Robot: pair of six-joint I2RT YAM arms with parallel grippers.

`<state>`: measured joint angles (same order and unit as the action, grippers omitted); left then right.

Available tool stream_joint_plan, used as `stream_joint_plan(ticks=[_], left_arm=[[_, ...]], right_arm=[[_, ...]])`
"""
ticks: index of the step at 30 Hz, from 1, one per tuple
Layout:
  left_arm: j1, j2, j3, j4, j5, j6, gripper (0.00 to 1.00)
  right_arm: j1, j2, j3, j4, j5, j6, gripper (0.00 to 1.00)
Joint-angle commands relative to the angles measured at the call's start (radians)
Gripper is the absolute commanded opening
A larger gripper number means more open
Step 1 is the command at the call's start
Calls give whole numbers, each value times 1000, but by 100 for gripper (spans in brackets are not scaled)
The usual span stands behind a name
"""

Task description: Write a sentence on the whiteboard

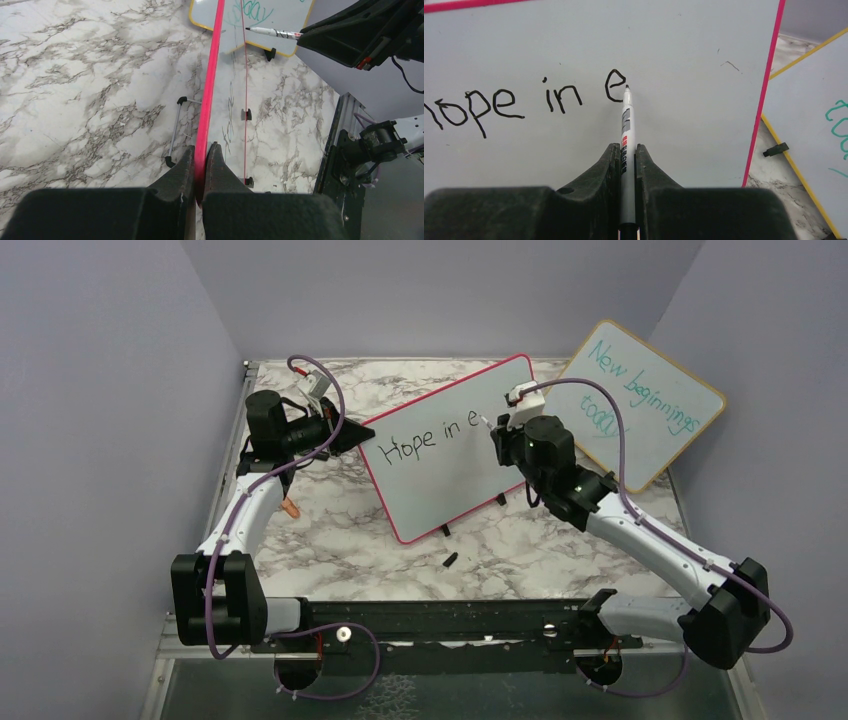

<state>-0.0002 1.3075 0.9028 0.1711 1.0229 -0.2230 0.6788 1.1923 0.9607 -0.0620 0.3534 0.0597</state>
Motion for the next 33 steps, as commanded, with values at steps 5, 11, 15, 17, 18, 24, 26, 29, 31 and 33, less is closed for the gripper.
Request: stream_joint_plan(ticks=[5,11,15,17,18,24,26,29,31,33], left_arm=[[-14,40,-36,-107,-73,160,0],[-14,39,-36,-108,-73,159,0],[-14,39,-36,-107,-72,160,0],[-14,40,-36,-107,-72,160,0],[-14,40,-36,-108,-72,159,0],[-14,40,-36,-107,-72,160,0],[-14,40,-36,-108,-73,160,0],[-13,39,-36,-107,-72,159,0],[-14,40,-36,-107,-73,160,0],[-14,41,-36,-107,-73,160,0]], right_arm=[[-2,-12,23,54,13,-22,1],[-2,19,37,87,7,-27,1],[-2,31,43,95,4,-29,1],[-3,37,47,97,9,-31,1],[-4,39,48,98,9,-32,1],[-5,45,53,111,10,-34,1],[-9,47,55,111,8,-34,1],[-11,52,56,108,7,-34,1],[-12,55,54,101,6,-33,1],[-13,55,47,98,8,-29,1]])
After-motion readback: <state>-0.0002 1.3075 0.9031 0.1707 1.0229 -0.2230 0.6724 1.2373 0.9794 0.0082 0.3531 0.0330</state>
